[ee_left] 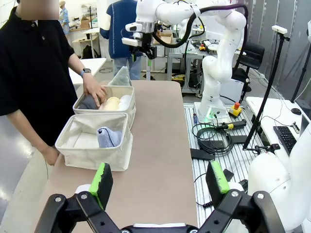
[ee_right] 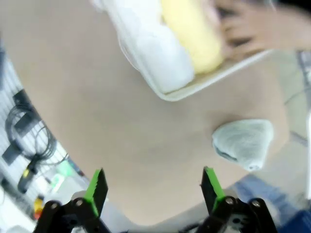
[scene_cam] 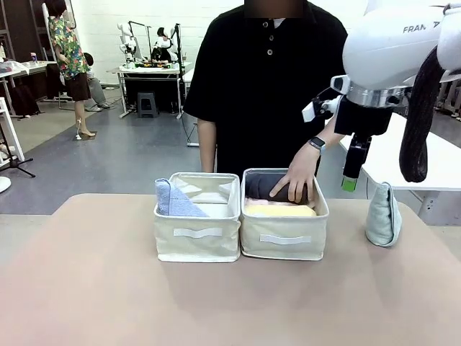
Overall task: Sort the towels based on their folding style.
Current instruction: Pick up another triangle-folded towel from the table and place it in the left Fabric basket.
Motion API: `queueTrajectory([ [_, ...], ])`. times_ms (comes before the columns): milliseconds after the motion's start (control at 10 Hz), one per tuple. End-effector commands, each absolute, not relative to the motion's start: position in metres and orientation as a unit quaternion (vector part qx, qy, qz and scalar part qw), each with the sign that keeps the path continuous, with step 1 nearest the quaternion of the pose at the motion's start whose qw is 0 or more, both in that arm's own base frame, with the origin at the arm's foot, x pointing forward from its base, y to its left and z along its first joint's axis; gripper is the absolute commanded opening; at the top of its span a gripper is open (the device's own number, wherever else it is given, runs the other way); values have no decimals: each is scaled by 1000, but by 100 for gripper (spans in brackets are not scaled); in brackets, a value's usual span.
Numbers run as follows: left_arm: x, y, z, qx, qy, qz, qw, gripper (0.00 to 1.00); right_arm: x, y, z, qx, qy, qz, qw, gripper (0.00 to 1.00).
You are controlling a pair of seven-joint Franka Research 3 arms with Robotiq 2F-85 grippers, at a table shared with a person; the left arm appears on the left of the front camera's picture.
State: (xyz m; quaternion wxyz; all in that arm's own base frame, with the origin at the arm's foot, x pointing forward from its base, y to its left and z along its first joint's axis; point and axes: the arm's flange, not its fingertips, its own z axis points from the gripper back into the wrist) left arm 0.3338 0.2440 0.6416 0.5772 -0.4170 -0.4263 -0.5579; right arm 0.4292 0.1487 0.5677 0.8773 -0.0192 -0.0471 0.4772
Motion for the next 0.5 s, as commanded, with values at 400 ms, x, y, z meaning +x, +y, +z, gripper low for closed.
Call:
queueTrajectory([
  [400, 332, 248, 644, -417, -430, -557, 575, 100, 516, 43, 563, 80, -101, 60, 990, 100],
])
